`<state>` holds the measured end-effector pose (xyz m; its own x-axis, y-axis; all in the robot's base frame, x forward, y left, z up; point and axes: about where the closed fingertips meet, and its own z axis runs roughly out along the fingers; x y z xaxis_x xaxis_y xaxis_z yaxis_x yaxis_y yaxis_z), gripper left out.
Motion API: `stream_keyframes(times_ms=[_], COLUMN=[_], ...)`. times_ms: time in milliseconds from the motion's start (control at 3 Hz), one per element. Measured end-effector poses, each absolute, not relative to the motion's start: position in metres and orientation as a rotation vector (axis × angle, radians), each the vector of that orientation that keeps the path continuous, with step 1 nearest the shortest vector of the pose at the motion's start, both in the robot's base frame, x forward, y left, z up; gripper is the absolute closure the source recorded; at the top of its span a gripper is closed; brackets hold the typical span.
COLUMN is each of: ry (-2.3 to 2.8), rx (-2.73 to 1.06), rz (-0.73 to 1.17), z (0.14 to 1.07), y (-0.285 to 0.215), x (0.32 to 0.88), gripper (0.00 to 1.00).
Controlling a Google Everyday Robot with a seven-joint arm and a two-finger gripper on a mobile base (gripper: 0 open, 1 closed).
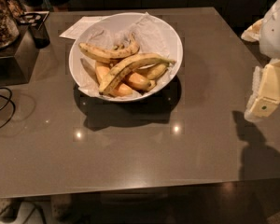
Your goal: Pick banana from white bowl
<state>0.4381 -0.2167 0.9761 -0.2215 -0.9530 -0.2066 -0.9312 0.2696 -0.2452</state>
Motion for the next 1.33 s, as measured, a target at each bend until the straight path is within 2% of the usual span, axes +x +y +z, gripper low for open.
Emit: stream_keyframes(times_ms=[667, 1333], ry=[2.201, 2.105], rx=[-1.770, -1.990], rz=[-0.118, -0.116], z=[0.984, 0.980], y=[-0.202, -0.146], x=[0.447, 0.476], gripper=[0.00, 0.00])
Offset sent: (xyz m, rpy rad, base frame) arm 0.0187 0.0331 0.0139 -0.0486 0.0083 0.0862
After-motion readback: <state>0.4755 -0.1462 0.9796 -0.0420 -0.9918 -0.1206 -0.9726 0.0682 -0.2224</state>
